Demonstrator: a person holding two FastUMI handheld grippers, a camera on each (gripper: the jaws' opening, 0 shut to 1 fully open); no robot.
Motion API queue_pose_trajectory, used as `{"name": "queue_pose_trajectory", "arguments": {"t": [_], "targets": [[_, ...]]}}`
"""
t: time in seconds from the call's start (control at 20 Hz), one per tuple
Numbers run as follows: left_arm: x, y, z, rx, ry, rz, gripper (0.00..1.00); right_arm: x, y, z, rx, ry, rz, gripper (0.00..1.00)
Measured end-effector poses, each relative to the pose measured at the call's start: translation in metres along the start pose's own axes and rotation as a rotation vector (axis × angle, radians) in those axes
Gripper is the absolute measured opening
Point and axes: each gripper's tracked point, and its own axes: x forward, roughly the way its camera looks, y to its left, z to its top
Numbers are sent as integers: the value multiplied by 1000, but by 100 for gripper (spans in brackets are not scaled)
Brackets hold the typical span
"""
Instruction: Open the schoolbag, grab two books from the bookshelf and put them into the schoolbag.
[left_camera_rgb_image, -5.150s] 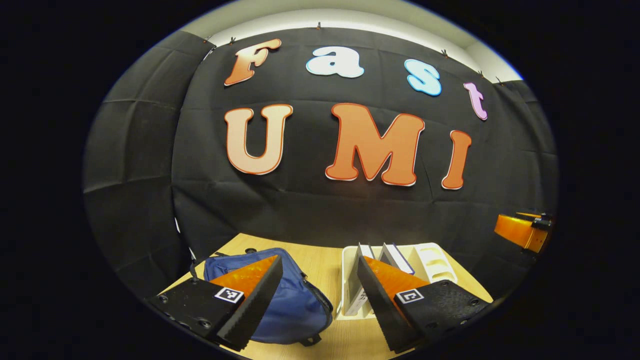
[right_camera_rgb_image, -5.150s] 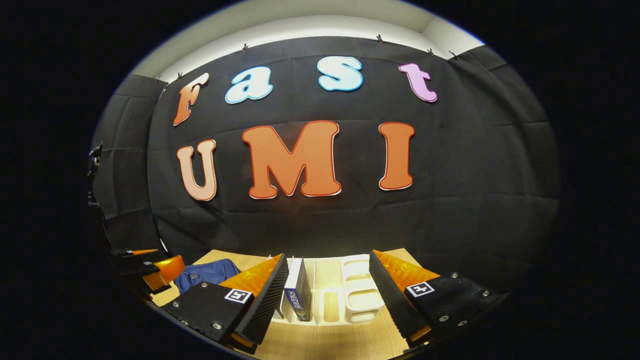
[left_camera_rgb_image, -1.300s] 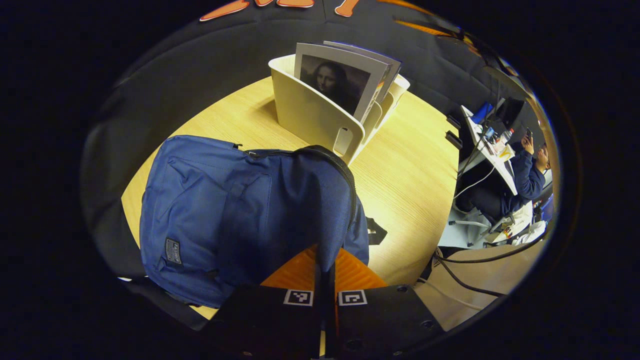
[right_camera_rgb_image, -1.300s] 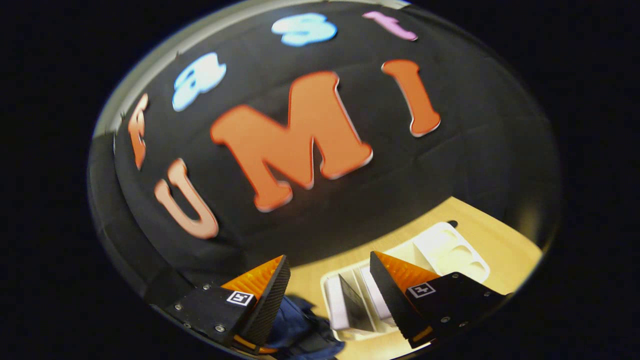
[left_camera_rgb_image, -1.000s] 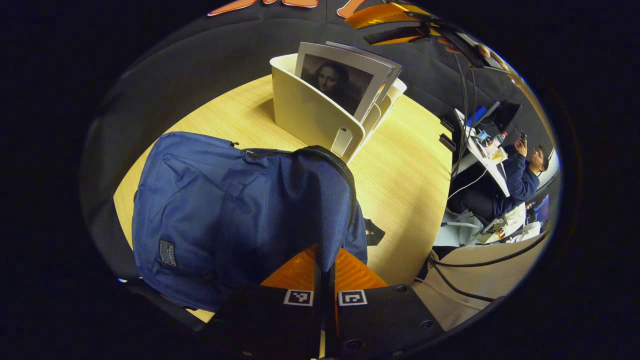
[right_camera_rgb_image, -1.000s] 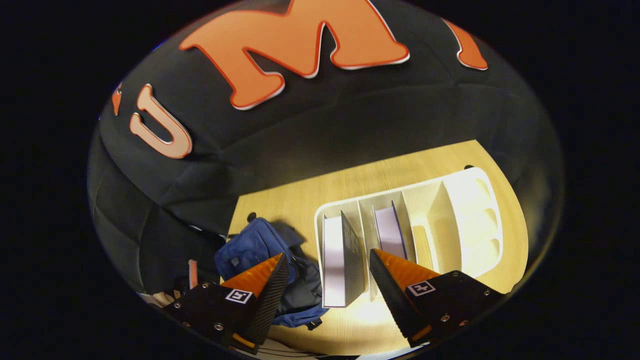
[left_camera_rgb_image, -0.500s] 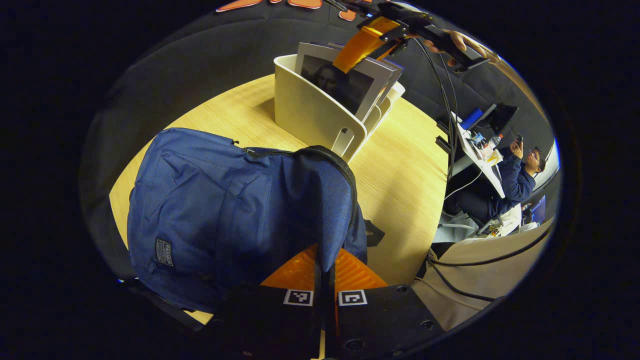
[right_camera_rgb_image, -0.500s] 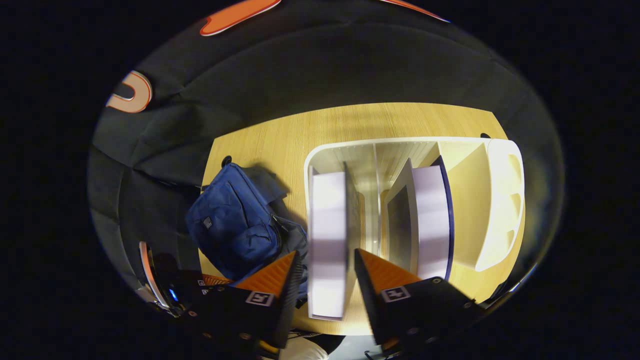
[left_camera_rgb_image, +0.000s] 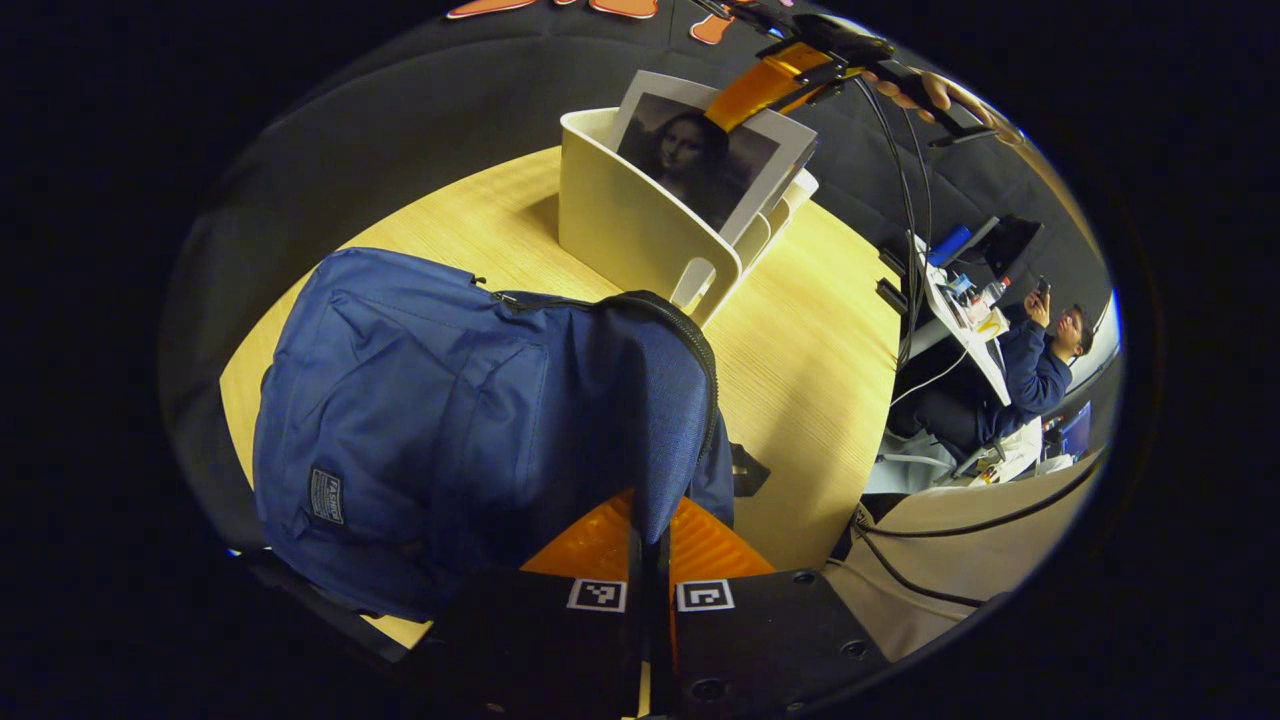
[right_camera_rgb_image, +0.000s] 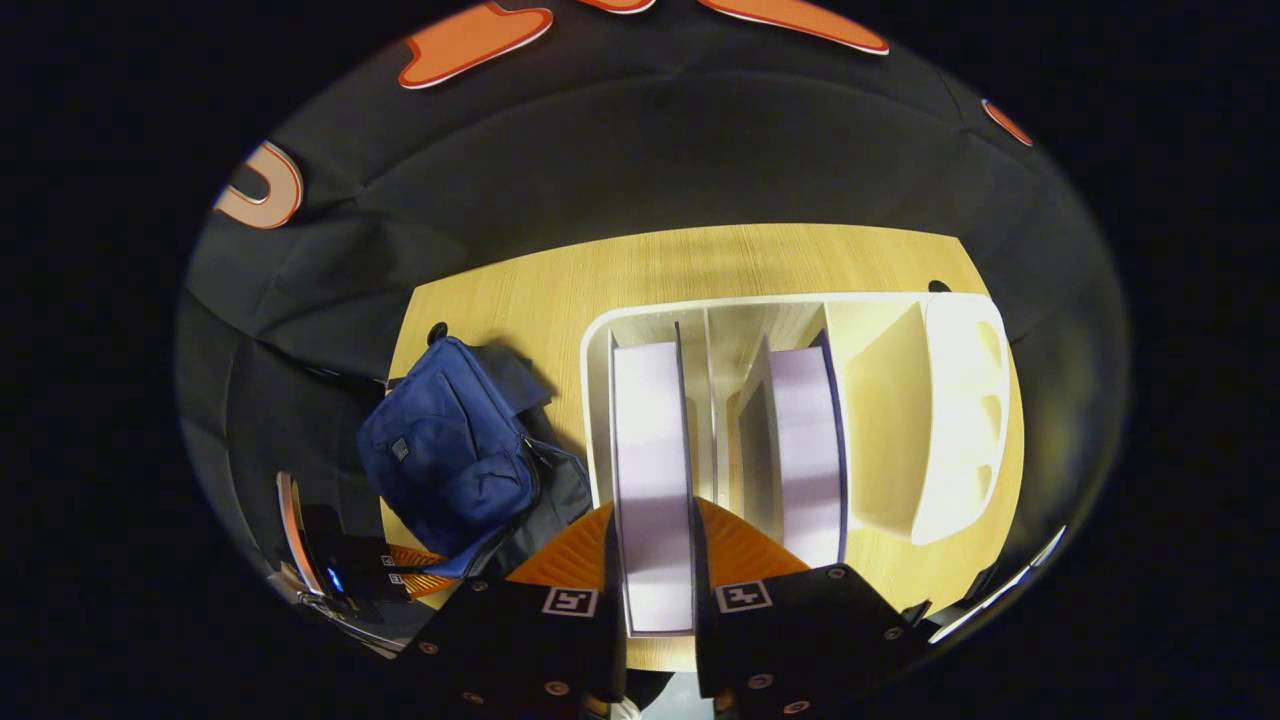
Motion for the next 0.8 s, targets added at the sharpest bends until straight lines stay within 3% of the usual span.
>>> {"name": "queue_pose_trajectory", "arguments": {"t": [0.3, 0.5, 0.65, 0.8], "targets": [[-8, -2, 3, 0, -14, 16, 4, -56, -2, 12, 60, -129, 37, 28], [-16, -1, 10, -3, -41, 38, 4, -144, -9, 18, 135, -338, 99, 27], [-22, 0, 13, 12, -49, 66, 4, -210, -25, -3, 191, -494, 159, 27], [-29, -1, 17, 20, -54, 94, 4, -250, -32, -36, 264, -581, 250, 27]]}}
